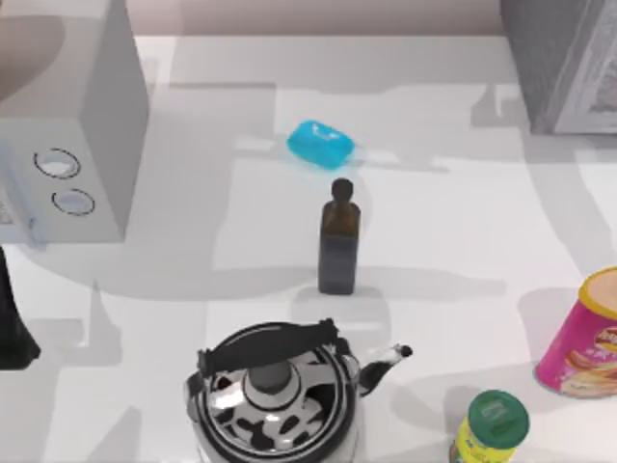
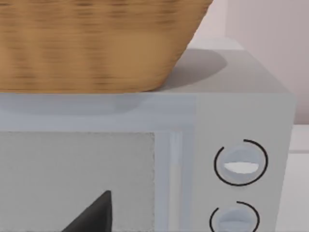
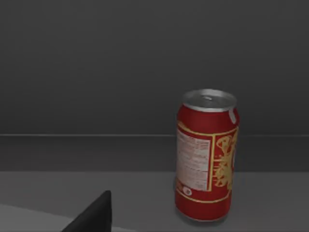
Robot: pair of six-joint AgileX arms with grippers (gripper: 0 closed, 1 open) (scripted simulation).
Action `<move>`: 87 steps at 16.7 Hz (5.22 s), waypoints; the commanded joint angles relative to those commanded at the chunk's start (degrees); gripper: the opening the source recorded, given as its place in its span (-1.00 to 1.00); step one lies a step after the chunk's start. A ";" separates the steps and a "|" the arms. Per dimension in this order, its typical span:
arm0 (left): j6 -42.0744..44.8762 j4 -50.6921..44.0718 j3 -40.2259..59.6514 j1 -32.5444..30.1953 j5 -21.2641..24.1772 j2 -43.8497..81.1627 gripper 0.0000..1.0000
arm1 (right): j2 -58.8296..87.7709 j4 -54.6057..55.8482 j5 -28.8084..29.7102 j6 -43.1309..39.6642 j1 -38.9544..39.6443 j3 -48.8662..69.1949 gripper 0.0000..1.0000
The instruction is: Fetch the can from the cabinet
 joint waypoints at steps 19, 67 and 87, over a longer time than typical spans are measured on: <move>0.00 0.00 0.00 0.00 0.00 0.00 1.00 | 9.59 9.70 -0.75 -0.19 -1.39 0.60 1.00; 0.00 0.00 0.00 0.00 0.00 0.00 1.00 | -7.63 -12.86 7.88 -0.18 7.49 5.96 -1.00; 0.00 0.00 0.00 0.00 0.00 0.00 1.00 | -60.35 15.88 -6.39 -0.59 -6.37 -78.39 -1.00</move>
